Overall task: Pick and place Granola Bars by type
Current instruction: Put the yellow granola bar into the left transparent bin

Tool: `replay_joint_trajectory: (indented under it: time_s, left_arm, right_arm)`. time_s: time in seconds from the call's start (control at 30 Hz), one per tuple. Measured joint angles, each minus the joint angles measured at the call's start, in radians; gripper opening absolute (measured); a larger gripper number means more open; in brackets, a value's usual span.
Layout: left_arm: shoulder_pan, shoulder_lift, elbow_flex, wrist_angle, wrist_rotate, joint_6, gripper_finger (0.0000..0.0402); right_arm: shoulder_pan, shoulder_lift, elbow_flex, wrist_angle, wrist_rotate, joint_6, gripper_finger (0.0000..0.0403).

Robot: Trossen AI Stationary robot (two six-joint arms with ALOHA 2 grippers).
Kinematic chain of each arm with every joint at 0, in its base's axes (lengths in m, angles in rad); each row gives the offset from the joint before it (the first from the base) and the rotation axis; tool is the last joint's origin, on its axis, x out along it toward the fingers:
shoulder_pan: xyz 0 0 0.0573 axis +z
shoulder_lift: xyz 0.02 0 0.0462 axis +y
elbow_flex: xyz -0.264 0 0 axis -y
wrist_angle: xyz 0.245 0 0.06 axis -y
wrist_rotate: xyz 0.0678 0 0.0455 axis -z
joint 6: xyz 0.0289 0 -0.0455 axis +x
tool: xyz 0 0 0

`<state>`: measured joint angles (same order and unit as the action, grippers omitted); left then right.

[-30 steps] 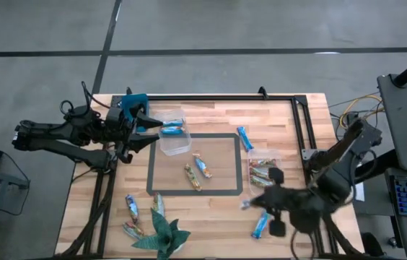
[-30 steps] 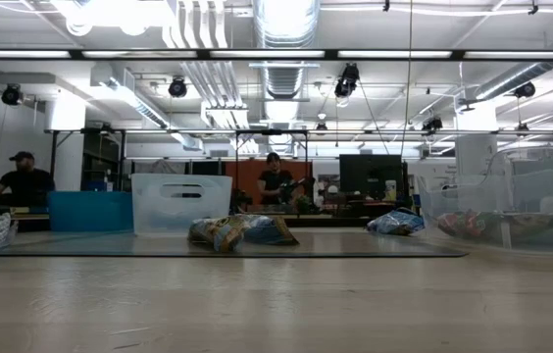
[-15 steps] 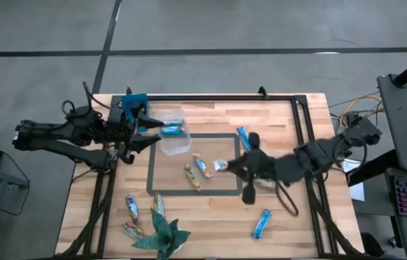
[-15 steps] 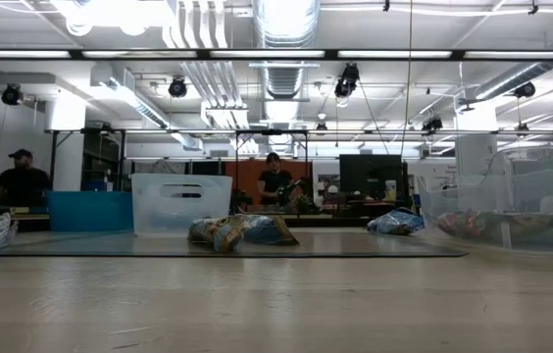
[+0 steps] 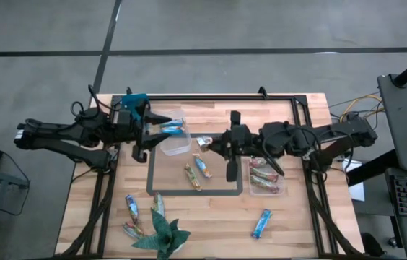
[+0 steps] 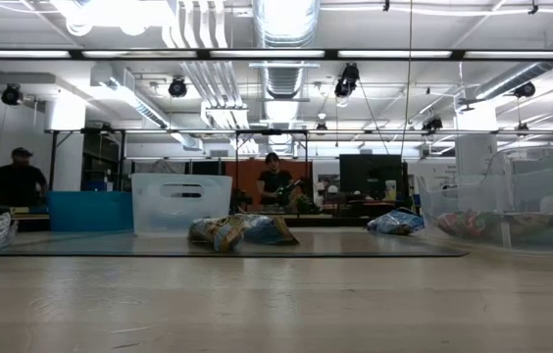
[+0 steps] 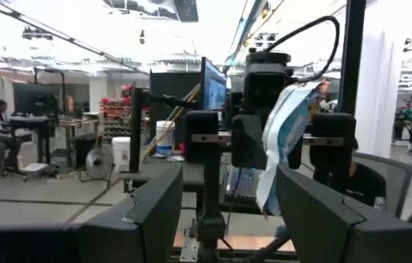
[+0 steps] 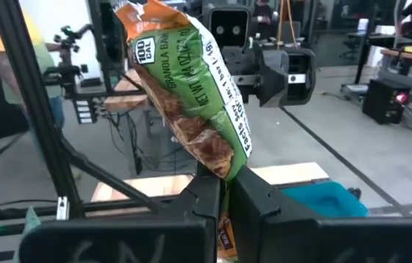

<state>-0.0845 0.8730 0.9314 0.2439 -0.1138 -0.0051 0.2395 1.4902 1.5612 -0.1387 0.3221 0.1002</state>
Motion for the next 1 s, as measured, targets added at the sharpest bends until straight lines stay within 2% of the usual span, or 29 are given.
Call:
replay_joint_trajectory:
  time_s: [0.37, 0.63, 1.0]
  left_arm:
    - [0.0, 0.056, 0.02, 0.037, -0.019, 0.011, 0.0202]
    - [0.0, 0.08, 0.048, 0.035, -0.015, 0.027, 0.0202]
    - [-0.008, 0.08, 0.048, -0.024, 0.096, -0.018, 0.0202]
  right_arm:
    - [-0.089, 0.064, 0.018, 0.097, -0.142, 0.009, 0.0008]
    - [-0.108, 0.12, 0.062, 0.09, -0.184, -0.007, 0.0008]
    - [-0.131, 0.147, 0.094, 0.097, -0.229, -0.007, 0.0009]
